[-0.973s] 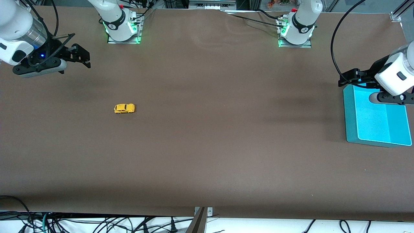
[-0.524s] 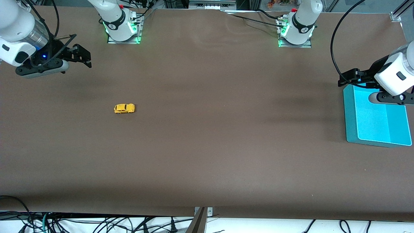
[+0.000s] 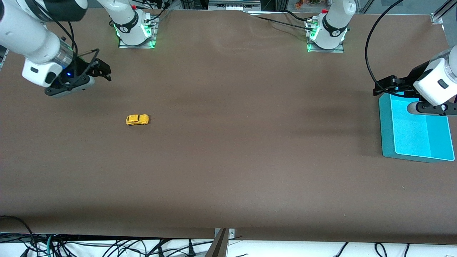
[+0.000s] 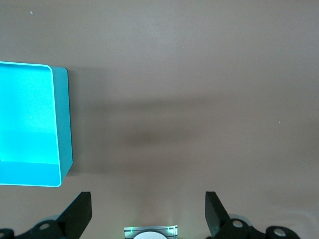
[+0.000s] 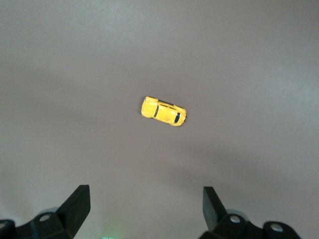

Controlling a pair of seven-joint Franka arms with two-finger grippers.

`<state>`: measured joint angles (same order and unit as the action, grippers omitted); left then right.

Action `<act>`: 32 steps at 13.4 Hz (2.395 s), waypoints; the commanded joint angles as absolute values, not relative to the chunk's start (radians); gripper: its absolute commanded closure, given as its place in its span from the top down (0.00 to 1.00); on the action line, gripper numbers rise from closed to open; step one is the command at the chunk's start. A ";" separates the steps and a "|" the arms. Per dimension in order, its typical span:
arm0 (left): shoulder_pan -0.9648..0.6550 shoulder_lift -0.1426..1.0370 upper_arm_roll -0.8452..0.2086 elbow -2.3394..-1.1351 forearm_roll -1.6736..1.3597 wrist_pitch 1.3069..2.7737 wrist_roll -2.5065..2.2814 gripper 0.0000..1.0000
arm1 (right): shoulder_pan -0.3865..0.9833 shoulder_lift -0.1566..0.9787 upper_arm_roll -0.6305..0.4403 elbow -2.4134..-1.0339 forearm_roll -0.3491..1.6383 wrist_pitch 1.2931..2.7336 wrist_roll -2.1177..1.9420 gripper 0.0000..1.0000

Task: Wind and store yellow beetle car
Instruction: 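Move the right gripper down over the yellow beetle car, then close the right gripper on the yellow car's body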

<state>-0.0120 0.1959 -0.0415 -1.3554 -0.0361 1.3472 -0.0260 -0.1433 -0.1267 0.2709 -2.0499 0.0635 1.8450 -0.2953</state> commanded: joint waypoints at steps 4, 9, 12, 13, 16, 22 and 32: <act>-0.011 0.204 -0.043 -1.336 -0.026 1.347 -0.028 1.00 | -0.150 -0.062 0.299 -2.284 0.061 2.175 -0.709 1.00; -0.011 0.204 -0.043 -1.336 -0.026 1.347 -0.028 1.00 | -0.152 0.057 0.301 -2.327 0.061 2.339 -1.233 1.00; -0.009 0.204 -0.043 -1.336 -0.026 1.347 -0.028 1.00 | -0.153 0.170 0.301 -2.326 0.061 2.468 -1.406 1.00; -0.009 0.204 -0.043 -1.336 -0.026 1.347 -0.028 1.00 | -0.153 0.204 0.301 -2.326 0.061 2.511 -1.452 1.00; -0.009 0.204 -0.043 -1.336 -0.026 1.347 -0.028 1.00 | -0.153 0.277 0.299 -2.326 0.061 2.595 -1.522 1.00; -0.009 0.204 -0.043 -1.336 -0.026 1.347 -0.028 1.00 | -0.173 0.301 0.299 -2.371 0.063 2.657 -1.566 0.95; -0.008 0.204 -0.043 -1.336 -0.026 1.347 -0.028 1.00 | -0.190 0.288 0.298 -2.428 0.063 2.717 -1.597 0.62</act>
